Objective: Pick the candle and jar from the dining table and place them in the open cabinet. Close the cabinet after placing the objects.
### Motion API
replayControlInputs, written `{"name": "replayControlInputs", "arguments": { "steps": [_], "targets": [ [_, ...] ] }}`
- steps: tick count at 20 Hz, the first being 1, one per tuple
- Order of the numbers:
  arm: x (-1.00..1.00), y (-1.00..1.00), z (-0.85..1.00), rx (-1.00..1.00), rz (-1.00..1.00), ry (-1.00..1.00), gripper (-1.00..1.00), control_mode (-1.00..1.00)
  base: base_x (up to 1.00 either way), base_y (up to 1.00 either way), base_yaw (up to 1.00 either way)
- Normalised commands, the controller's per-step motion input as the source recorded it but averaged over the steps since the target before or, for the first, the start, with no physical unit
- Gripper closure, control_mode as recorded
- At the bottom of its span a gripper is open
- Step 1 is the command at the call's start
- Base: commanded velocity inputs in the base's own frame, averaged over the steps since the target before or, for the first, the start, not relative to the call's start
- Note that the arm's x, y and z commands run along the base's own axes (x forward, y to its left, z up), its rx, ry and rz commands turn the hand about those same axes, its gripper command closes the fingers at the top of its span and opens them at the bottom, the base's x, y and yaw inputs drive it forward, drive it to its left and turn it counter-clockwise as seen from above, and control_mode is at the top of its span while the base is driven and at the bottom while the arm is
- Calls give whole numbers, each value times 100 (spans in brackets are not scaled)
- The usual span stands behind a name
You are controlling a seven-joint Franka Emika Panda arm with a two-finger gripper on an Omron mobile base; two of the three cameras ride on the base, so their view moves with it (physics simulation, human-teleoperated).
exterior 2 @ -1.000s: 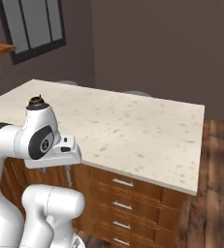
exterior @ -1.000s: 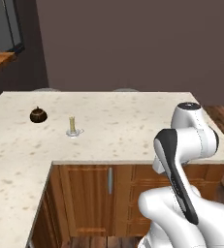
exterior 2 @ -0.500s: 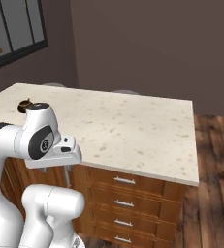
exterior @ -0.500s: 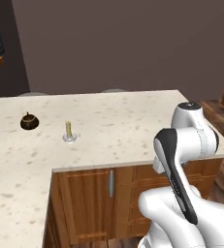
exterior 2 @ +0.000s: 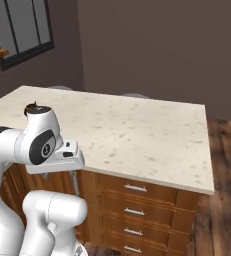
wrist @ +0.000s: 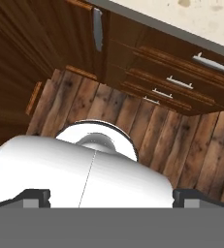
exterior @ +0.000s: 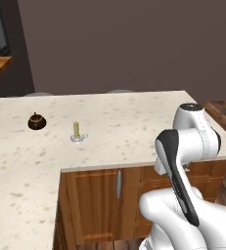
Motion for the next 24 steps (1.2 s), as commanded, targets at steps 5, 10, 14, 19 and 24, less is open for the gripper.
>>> {"name": "replayControlInputs", "arguments": {
  "steps": [5, 10, 14, 19, 24],
  "targets": [
    [0, 0, 0, 0, 0, 0, -100, 100, 0, 18, 16],
    [0, 0, 0, 0, 0, 0, -100, 100, 0, 17, 20],
    [0, 0, 0, 0, 0, 0, -100, 100, 0, 18, 16],
    [0, 0, 0, 0, 0, 0, -100, 100, 3, 26, 10],
    [0, 0, 0, 0, 0, 0, -100, 100, 8, 30, 8]
  ]
}}
